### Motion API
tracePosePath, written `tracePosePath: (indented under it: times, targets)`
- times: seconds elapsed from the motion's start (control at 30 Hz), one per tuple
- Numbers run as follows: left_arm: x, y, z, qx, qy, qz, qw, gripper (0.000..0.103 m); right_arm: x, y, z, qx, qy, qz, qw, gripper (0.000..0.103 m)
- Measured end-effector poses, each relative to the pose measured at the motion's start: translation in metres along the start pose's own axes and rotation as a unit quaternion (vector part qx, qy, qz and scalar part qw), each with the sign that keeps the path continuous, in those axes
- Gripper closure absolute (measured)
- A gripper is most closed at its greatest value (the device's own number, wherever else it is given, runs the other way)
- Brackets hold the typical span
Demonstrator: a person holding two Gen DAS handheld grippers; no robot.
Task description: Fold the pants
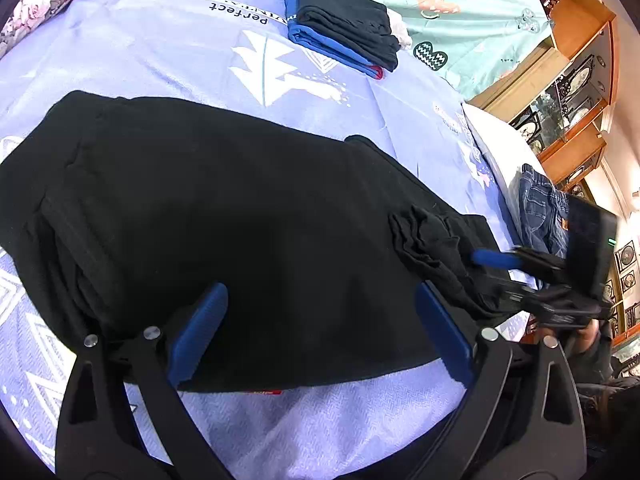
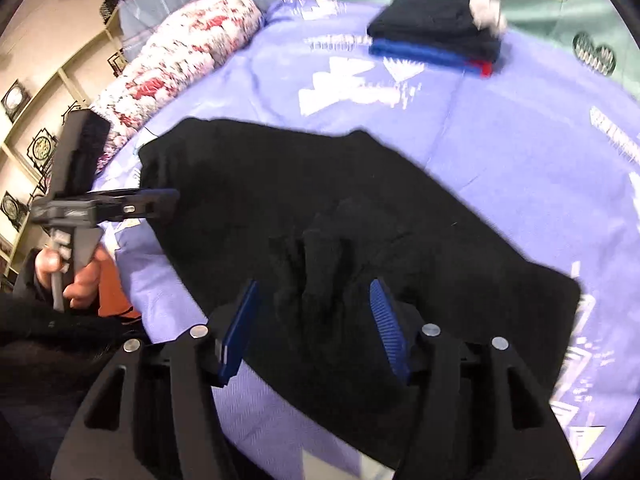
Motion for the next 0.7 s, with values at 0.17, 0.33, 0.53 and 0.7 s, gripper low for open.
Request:
tracePosePath:
  times: [0.17,0.33,0.53,0.7]
  targets:
    - [-0.008,-0.003,0.001,-0.002,0.005,-0.005,1.0000,0.007,0.033,0.007,-0.007,0.012,-0.023,-0.019,0.999,0.096]
    - [-0.010,-0.009,0.000,-0.014,0.009,-0.003,0.9999,0.007,0.001,-0.005,-0.021,-0.012,0.028,-0.022,0.999,0.097]
    - [-0.017,-0.012,0.002,-0.015,0.015,-0.004,0.9998,0.007,0.045,-0.023,-0.007,-0.046,-0.031,-0.027,0.998,0.097]
    - [-0.042,-0.028,0.001,-0.040,0.040,-0.009,0.9984,0.007,0.024,-0.030,-0.010,-0.073,0.008,-0.001,0.997,0.064]
Point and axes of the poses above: each gripper's, at about its wrist camera, not at the fingertips, and x roughly the way its jaws point, y to its right, z to its underside, the point moved 1 cm from there along x, roughly the way its jaws point, and after that the axes turned 8 degrees about -x, right-handed, at the moved point
